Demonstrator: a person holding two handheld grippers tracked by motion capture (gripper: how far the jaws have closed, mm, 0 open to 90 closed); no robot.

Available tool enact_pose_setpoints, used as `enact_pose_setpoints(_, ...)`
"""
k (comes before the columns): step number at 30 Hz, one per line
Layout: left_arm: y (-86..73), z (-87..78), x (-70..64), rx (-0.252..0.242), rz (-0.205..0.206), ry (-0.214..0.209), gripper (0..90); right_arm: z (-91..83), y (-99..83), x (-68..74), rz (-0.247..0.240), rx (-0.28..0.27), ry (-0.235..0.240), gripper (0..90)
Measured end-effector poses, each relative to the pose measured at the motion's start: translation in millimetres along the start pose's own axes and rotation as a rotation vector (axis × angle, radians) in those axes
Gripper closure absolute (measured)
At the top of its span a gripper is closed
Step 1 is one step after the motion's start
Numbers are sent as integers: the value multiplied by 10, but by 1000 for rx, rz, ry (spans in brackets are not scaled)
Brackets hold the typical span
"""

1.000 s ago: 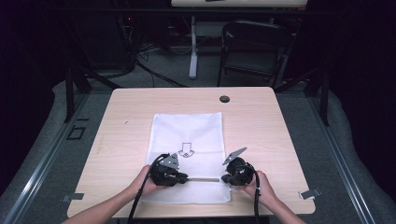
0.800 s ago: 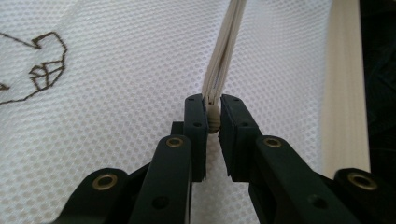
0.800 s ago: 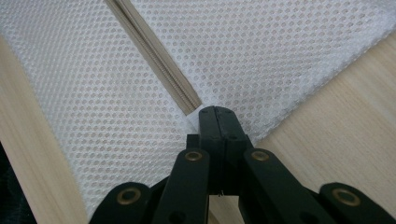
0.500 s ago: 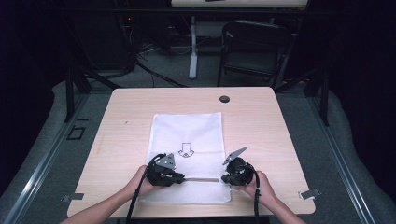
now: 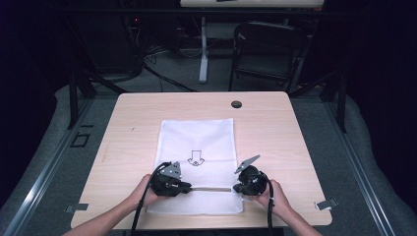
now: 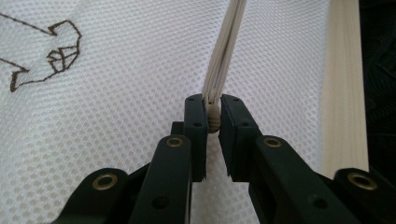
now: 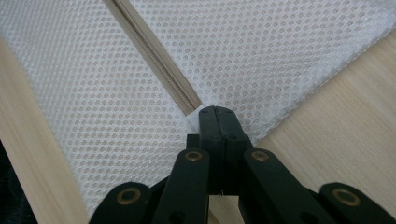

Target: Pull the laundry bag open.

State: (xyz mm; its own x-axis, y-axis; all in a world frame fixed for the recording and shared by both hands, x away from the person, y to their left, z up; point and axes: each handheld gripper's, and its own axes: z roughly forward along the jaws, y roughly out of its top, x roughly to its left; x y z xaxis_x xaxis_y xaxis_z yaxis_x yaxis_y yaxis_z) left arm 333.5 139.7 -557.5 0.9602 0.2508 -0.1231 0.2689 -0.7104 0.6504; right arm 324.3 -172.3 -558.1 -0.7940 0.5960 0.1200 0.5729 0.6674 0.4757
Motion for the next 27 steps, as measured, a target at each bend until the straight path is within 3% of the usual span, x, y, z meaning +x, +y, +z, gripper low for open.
enact_pose_setpoints(10,-45,-46,3,-6,-10,6,818,2,-2,3,5,-4,-1,900)
enact_pose_setpoints(11,-53,-55,-5,0,-13,26,818,-1,0,0,0,1,-1,900)
enact_pose_setpoints(13,-82,-78,19,-8,-20,6,818,3,-2,4,6,-5,-2,900)
enact_pose_setpoints(27,-109,-133,22,-12,-27,11,818,5,2,5,14,-4,-1,900)
